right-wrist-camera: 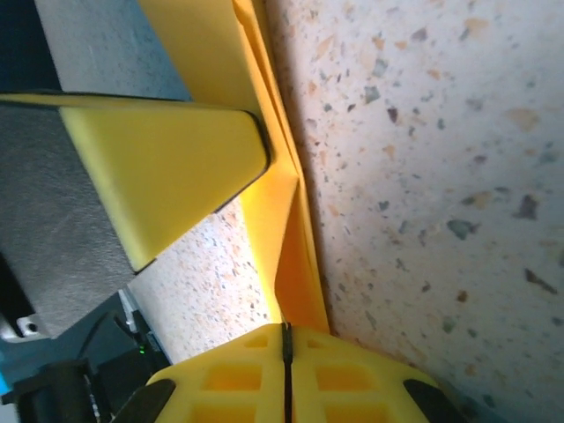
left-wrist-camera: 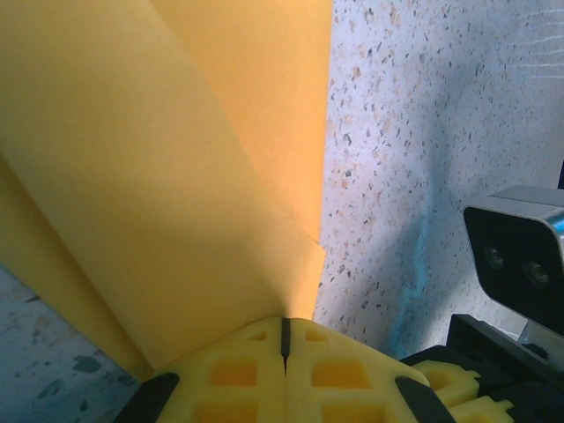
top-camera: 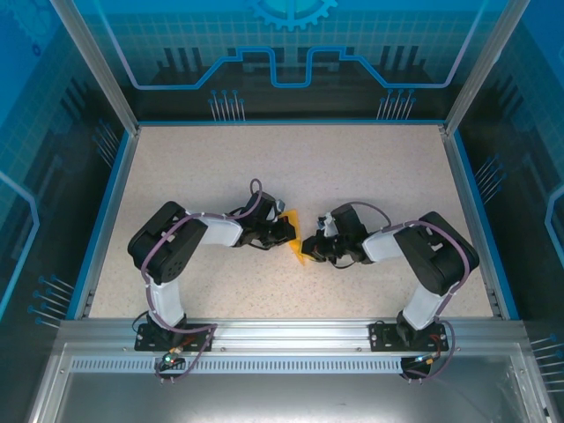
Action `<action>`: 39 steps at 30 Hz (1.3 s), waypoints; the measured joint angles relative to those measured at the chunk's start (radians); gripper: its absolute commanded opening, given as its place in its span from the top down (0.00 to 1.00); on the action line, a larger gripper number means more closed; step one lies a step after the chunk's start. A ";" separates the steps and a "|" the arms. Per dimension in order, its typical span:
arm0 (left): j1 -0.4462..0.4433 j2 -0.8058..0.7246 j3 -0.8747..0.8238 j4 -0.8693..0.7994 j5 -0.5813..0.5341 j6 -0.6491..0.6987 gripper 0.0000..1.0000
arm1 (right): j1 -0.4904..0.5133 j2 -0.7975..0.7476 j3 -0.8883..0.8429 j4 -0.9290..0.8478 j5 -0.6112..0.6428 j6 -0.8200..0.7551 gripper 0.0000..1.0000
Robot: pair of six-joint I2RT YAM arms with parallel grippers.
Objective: Fold a paper plane with a square sheet of paper (pick it up from the middle)
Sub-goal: Fold the wing for the fifth time at the center of the table.
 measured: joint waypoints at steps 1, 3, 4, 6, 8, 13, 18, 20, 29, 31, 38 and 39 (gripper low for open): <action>0.000 0.000 0.001 -0.001 0.002 0.000 1.00 | 0.003 0.000 0.004 -0.014 0.006 -0.006 0.94; 0.000 0.000 0.001 -0.003 0.003 0.000 1.00 | 0.007 0.000 0.014 -0.044 0.019 -0.018 0.94; 0.000 0.001 0.001 -0.003 0.004 0.000 1.00 | 0.011 -0.002 0.024 -0.069 0.031 -0.025 0.94; 0.000 0.003 0.001 -0.003 0.005 0.000 1.00 | 0.022 -0.009 0.040 -0.113 0.056 -0.035 0.94; 0.000 0.005 0.003 -0.003 0.007 0.000 1.00 | 0.035 -0.016 0.058 -0.157 0.086 -0.047 0.94; 0.000 0.007 0.006 -0.005 0.014 0.000 1.00 | 0.058 -0.039 0.070 -0.208 0.135 -0.060 0.88; 0.000 0.009 0.009 -0.008 0.018 0.002 1.00 | 0.059 -0.073 0.065 -0.257 0.141 -0.081 0.81; 0.000 0.009 0.012 -0.013 0.018 0.003 1.00 | 0.063 -0.091 0.065 -0.283 0.142 -0.099 0.80; 0.000 0.010 0.015 -0.016 0.019 0.003 1.00 | 0.071 -0.113 0.091 -0.396 0.149 -0.177 0.76; 0.000 0.011 0.017 -0.018 0.021 0.003 1.00 | 0.074 -0.113 0.098 -0.407 0.149 -0.184 0.75; 0.000 0.012 0.019 -0.023 0.021 0.003 1.00 | 0.082 -0.114 0.106 -0.417 0.150 -0.188 0.71; 0.000 0.012 0.019 -0.023 0.021 0.003 1.00 | 0.082 -0.114 0.106 -0.418 0.151 -0.190 0.71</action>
